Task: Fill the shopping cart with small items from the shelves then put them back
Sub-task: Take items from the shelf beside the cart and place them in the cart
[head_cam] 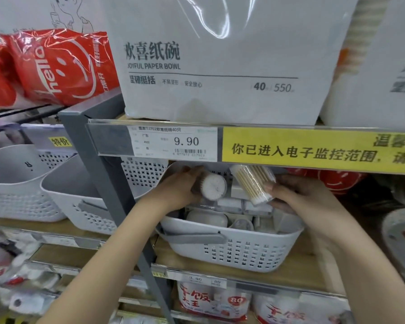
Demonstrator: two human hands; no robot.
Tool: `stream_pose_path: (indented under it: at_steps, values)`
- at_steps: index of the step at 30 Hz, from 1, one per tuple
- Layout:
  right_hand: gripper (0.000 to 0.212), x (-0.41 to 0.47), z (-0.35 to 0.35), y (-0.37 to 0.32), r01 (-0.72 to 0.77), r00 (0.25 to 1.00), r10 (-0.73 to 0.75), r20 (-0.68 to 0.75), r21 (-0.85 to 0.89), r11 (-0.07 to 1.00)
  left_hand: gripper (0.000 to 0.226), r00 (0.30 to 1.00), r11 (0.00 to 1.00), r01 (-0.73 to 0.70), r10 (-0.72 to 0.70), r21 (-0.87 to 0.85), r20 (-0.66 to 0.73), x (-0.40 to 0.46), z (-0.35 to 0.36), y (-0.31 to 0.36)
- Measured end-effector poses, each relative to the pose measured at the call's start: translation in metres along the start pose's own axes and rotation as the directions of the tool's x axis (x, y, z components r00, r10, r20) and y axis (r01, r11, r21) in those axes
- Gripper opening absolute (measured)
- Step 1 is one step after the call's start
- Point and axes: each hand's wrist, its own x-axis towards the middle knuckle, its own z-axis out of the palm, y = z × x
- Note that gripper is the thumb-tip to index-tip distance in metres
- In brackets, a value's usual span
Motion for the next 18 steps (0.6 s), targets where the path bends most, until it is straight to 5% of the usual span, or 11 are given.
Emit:
stream_pose_path:
  at_steps: [5, 9, 13, 18]
  values:
    - [0.024, 0.002, -0.002, 0.003, 0.011, 1.000, -0.011, -0.012, 0.022, 1.000, 0.042, 1.000, 0.949, 0.021, -0.021, -0.315, 0.003, 0.007, 0.003, 0.004]
    - [0.025, 0.001, -0.001, 0.004, 0.027, 1.000, -0.027, -0.014, 0.007, 1.000, 0.016, 0.977, 0.647, 0.095, -0.207, -0.756, -0.055, 0.010, 0.006, 0.004]
    - [0.023, 0.001, 0.003, 0.003, 0.039, 0.999, -0.040, -0.005, -0.133, 0.990, 0.030, 0.985, 0.870, 0.073, -0.141, -0.488, -0.104, 0.011, 0.010, 0.001]
    - [0.031, 0.000, 0.007, 0.001, 0.077, 0.997, -0.078, 0.009, -0.267, 0.961, 0.050, 0.978, 0.904, 0.204, -0.175, -0.376, 0.109, 0.005, 0.010, 0.002]
